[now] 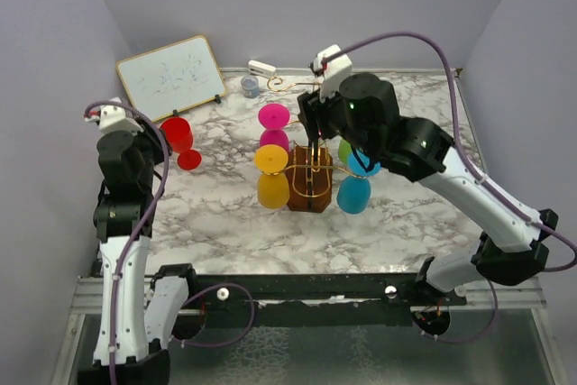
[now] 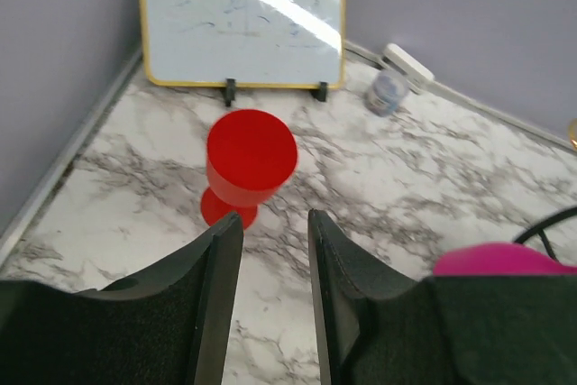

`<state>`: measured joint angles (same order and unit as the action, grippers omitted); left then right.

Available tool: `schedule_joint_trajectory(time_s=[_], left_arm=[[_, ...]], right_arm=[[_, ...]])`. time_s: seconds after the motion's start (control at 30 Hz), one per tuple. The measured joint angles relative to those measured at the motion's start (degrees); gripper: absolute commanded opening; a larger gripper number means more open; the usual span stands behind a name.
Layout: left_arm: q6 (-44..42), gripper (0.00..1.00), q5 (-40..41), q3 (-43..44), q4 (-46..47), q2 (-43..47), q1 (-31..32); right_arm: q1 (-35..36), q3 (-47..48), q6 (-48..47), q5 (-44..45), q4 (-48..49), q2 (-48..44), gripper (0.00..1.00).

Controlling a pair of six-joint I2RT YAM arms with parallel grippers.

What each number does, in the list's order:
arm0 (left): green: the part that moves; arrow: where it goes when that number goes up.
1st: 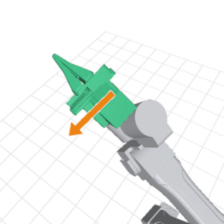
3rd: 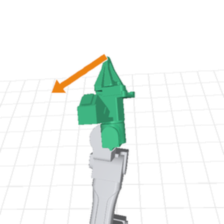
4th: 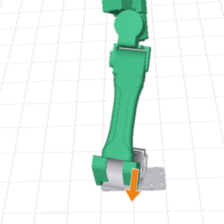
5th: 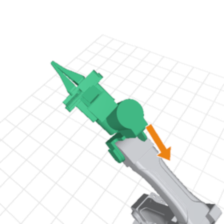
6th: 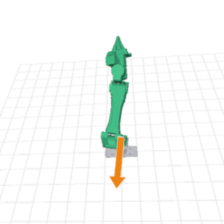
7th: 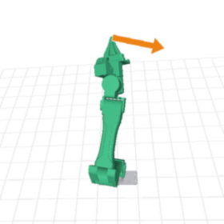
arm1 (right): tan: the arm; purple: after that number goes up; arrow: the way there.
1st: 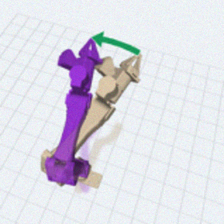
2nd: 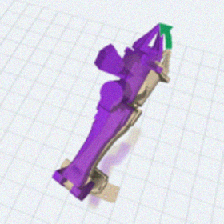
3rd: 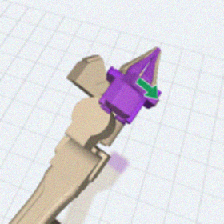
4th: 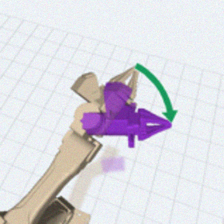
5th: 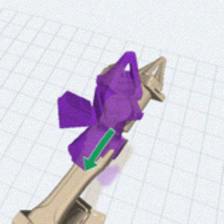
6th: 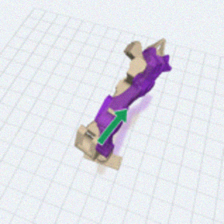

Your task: Take the wine glass off the wine glass rack

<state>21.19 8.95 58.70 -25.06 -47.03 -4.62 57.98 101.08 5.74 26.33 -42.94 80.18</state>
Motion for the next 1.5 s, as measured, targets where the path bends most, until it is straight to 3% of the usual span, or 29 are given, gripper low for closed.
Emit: schedule_joint_trajectory(time_s=[0.07, 0.17, 0.27, 0.33, 0.4, 0.53, 0.63, 0.77, 0.93, 1.5], left_arm=[[1.05, 0.36, -4.96, -3.08, -0.44, 5.14, 0.04], [1.44, 0.36, -11.1, -6.75, -0.33, 7.39, 0.17], [1.36, 0.35, -14.75, -10.88, -1.01, 7.65, 0.72], [1.07, 0.35, -16.31, -13.14, -1.88, 7.76, 1.2], [0.76, 0.35, -17.35, -14.67, -2.38, 8.41, 1.84], [0.42, 0.35, -19.02, -16.63, -2.47, 10.21, 3.3], [0.33, 0.35, -20.31, -17.07, -1.7, 10.78, 4.0], [0.35, 0.35, -20.79, -17.25, -1.07, 10.99, 4.42], [0.52, 0.35, -20.74, -17.27, -1.07, 11.34, 5.05], [0.98, 0.35, -20.72, -17.27, -1.07, 11.82, 5.14]], right_arm=[[-2.8, 5.73, -0.33, -3.54, -0.79, 4.33, 0.51], [-11.21, 20.2, -0.13, -12.55, -2.49, 13.46, 0.36], [-22.75, 32.26, 2.45, -23.37, -3.15, 21.24, 0.18], [-33.4, 32.65, 7.15, -33.99, -2.12, 22.91, 0.11], [-44.61, 25.75, 13.27, -44.57, 2.21, 21.51, 0.12], [-65.09, -0.11, 29.05, -63.87, 15.67, 14.95, 0.27], [-71.54, -14.51, 34.77, -70.05, 18.01, 9.49, 0.41], [-70.58, -24.83, 36.72, -76.65, 20.13, -0.35, 0.43], [-69.61, -30.73, 37.53, -84.72, 24.13, -9.18, 0.43], [-66.47, -34.53, 34.01, -88.72, 21.49, -5.7, 0.43]])
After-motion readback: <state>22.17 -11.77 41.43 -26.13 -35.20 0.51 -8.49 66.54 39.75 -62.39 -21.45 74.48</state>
